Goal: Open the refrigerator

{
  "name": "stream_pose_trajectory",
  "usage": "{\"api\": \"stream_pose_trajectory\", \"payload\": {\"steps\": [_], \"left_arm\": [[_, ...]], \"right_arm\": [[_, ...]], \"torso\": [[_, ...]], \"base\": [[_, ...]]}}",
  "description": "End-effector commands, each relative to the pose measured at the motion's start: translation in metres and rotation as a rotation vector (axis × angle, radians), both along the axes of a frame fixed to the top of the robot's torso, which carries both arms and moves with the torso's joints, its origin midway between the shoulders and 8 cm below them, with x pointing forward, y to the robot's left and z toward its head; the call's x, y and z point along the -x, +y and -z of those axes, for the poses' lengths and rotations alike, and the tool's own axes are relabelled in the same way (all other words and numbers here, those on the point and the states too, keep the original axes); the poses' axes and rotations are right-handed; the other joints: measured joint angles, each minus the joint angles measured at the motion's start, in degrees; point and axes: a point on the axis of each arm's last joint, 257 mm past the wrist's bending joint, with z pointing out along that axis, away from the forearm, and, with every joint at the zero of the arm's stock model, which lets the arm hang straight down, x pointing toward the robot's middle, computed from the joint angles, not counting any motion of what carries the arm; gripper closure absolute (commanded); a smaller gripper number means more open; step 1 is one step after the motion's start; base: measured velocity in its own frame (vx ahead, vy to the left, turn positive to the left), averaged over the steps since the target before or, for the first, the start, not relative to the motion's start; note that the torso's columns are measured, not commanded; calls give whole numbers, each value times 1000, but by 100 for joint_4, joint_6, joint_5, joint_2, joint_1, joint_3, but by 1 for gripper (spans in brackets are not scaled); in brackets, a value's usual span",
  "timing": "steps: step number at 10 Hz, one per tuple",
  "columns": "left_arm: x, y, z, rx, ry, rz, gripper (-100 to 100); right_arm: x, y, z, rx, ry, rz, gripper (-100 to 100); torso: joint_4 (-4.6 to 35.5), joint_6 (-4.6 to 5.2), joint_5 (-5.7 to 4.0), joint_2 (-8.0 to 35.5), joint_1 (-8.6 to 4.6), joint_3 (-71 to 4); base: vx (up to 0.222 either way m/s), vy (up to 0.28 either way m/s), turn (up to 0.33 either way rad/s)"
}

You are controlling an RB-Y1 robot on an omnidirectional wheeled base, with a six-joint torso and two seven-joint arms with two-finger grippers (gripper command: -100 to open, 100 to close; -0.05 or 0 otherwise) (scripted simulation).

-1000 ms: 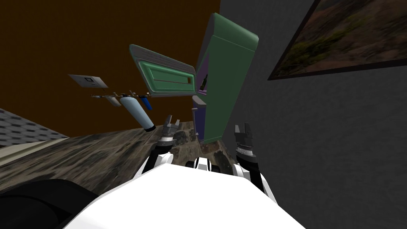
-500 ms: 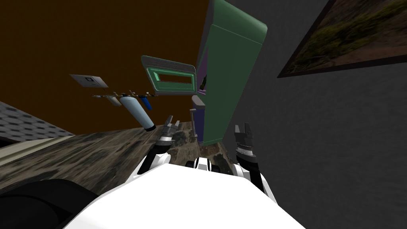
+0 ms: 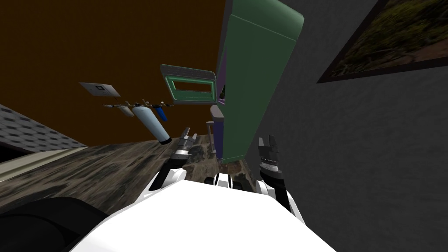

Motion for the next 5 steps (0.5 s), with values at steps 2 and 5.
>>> {"api": "stream_pose_trajectory", "payload": {"steps": [2,5], "left_arm": [[-4,9,9,31,49,-16,-100],[-6,17,19,62,96,-30,-100]], "right_arm": [[0,0,0,0,0,0,0],[0,0,0,0,0,0,0]], "torso": [[0,0,0,-1,3,0],[-1,0,0,-2,1,-2]], "base": [[105,-59,52],[113,-66,73]]}}
